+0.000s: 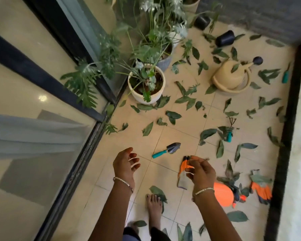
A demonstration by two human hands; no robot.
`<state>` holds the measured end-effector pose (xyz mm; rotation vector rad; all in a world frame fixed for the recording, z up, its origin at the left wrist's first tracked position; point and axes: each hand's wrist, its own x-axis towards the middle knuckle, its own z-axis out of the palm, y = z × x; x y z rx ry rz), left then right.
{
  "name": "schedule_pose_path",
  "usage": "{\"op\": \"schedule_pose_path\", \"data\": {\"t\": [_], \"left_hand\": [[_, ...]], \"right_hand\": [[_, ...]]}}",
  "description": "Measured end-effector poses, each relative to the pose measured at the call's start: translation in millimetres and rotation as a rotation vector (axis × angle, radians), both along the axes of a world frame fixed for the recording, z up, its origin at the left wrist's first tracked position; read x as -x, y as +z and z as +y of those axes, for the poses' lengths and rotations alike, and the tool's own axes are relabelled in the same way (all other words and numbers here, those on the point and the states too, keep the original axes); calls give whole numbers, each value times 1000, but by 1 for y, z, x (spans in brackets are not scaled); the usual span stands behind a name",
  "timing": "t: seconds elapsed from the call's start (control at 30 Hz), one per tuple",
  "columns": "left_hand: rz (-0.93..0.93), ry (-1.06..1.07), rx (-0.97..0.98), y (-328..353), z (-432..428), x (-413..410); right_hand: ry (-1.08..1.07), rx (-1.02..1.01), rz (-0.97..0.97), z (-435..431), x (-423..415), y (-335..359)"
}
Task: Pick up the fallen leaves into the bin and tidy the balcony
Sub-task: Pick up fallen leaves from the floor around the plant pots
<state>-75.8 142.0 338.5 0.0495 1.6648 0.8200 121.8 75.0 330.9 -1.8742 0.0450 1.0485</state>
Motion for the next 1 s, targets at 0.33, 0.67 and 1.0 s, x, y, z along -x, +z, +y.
{"op": "schedule_pose_path", "data": {"t": [0.33,0.67,1.0], "left_hand": [[-6,56,68,-9,35,-4],[-71,40,159,-93,126,-28],[-157,-4,200,-276,206,-20]], "right_hand": [[32,71,10,52,-12,-16],[139,227,-106,142,-22,-138],[634,279,-275,226,-14,-352]]}}
